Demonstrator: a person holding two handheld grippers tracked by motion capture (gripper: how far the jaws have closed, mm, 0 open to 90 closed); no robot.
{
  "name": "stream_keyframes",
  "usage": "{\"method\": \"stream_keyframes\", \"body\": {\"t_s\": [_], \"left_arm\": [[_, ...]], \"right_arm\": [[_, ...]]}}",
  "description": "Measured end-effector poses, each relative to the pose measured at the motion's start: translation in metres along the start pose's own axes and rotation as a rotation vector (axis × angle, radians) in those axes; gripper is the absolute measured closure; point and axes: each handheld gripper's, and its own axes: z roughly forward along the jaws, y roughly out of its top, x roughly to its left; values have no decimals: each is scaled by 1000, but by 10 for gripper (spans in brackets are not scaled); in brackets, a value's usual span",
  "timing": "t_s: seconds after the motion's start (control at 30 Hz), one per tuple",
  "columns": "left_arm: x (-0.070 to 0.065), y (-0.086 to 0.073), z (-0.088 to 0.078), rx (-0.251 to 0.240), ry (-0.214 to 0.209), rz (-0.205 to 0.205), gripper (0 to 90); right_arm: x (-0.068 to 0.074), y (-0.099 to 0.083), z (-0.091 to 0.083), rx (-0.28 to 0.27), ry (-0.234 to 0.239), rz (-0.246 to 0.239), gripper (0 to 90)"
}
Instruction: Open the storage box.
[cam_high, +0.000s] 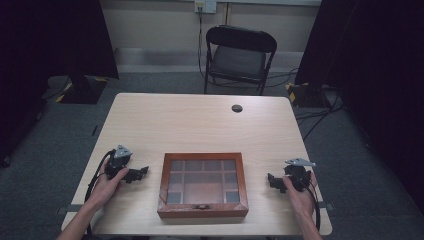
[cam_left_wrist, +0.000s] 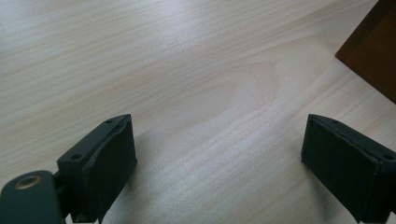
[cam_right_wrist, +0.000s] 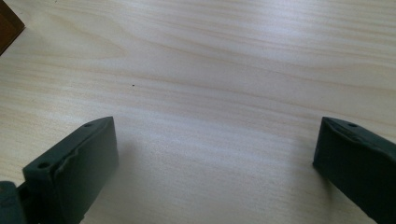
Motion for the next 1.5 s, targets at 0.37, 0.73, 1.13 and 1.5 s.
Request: {"method": "stream_keyframes", "body": {"t_s": [0.37,0.73,1.13,1.5], "left_arm": [[0,0,0,-1,1,0,86],[0,0,0,-1,1,-1,86],[1,1,1,4,-1,1,79],[1,1,1,5,0,1,79]], "right_arm": [[0,4,-8,-1,19,9,166],[12,18,-29,-61,176,-13,243],[37,33,-51,-95,276,-71,265],[81,46,-64,-134,467,-177,362]]}}
